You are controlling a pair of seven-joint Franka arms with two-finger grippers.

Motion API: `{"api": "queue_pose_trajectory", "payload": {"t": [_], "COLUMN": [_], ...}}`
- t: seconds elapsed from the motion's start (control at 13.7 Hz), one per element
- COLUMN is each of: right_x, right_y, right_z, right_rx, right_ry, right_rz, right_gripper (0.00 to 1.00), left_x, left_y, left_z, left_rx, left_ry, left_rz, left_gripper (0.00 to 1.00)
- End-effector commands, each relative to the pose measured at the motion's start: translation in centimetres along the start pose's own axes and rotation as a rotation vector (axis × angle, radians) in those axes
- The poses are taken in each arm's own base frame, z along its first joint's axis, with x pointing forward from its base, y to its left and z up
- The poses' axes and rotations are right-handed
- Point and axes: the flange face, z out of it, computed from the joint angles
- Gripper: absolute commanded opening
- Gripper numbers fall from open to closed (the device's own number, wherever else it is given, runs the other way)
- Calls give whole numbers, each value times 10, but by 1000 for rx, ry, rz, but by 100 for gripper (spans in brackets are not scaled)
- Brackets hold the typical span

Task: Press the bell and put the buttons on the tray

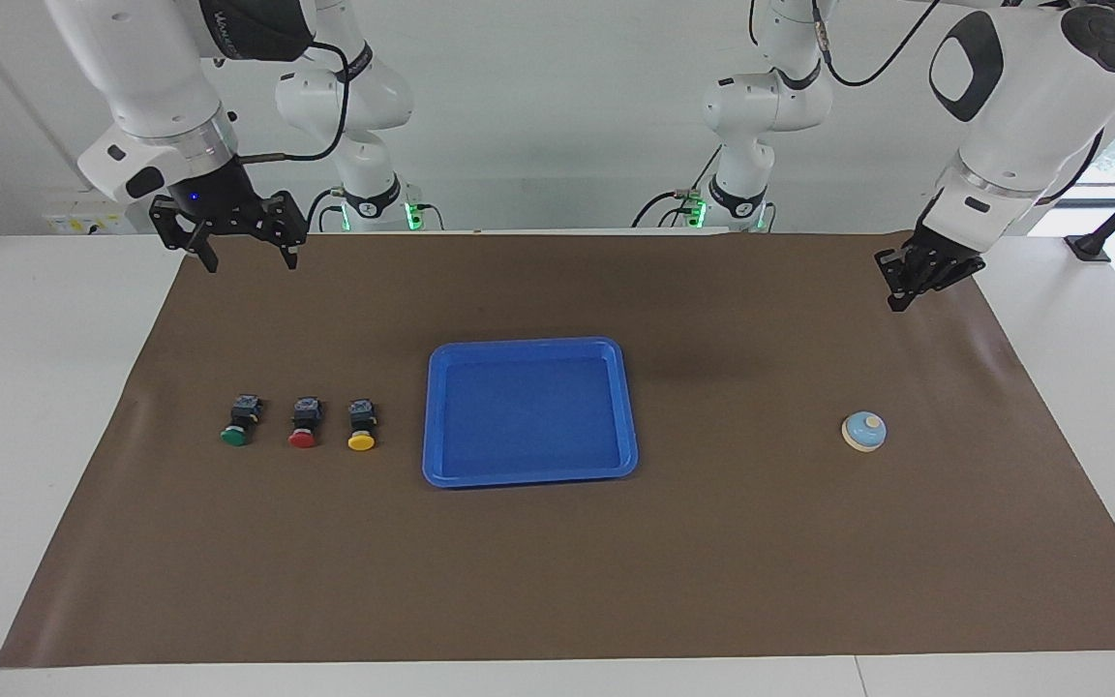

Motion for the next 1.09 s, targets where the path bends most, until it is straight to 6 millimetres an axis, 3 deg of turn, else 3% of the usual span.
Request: {"api": "queue_pose_trajectory", "payload": {"t": [0.0,0.22,0.36,0.51,1.02], "right_x": [-5,-5,-5,-5,-5], "right_y": [1,1,1,1,1], "right_z": [-2,-2,-2,-2,-2], "right_rx": [-11,-11,-11,-11,-11], "right_ry": [-8,-8,-8,-8,-8], "right_rz": [9,9,9,9,9], "right_gripper": [100,100,100,100,100], "left_x": [12,28,35,44,52], "left_y": [-5,-11,-45,-66,-76], "left_z": [16,35,46,59,113], "left_rx": [5,-2,-20,-30,5], "left_ry": [-49,-83,-87,-69,-60], "left_rz": [-2,-13,-71,-105,-101], "left_gripper": [0,0,0,0,0]}}
